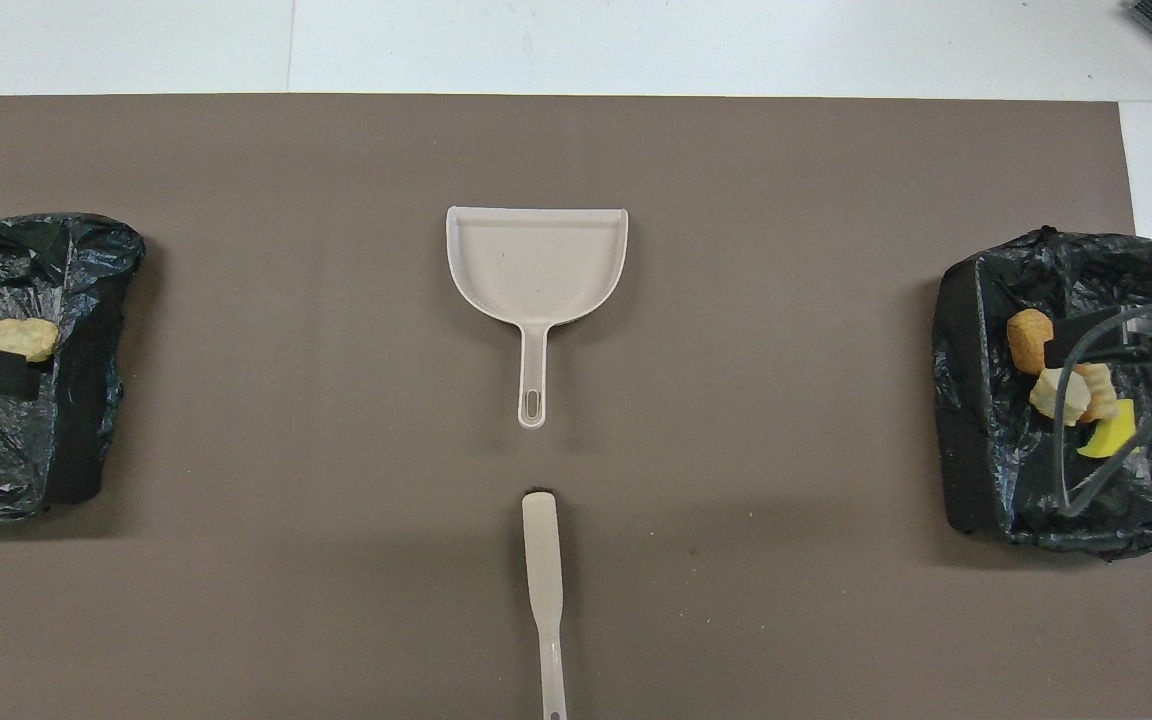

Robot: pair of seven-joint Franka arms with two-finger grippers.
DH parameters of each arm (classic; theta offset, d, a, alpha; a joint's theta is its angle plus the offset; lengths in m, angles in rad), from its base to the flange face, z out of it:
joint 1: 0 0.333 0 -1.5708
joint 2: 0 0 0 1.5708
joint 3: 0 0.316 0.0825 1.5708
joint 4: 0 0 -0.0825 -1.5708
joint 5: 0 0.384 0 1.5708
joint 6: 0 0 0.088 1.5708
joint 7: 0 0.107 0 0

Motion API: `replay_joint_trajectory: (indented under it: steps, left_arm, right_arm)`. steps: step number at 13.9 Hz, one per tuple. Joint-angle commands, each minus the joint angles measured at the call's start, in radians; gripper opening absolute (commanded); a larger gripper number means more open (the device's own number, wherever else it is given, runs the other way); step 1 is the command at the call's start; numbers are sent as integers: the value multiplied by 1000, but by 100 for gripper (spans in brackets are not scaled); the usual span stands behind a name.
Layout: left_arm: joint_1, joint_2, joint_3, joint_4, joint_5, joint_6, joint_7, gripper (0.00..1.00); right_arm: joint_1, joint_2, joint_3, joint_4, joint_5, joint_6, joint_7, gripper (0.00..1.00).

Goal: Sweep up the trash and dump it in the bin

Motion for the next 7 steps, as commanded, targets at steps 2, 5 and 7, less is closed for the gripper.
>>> replay_joint_trajectory:
  steps: [2, 5, 7]
  left_arm:
    - [32, -7, -6, -12, -35, 25, 4, 100]
    - [37, -8, -8, -12, -33, 15, 10, 100]
    - [30, -8, -9, -12, -33, 13, -1, 100]
  right_arm:
    - [-7, -20, 3, -21, 20, 0, 16, 100]
    - [-7, -21, 3, -21, 20, 0, 15, 100]
    - [-7, -20, 3, -21, 20, 0, 16, 100]
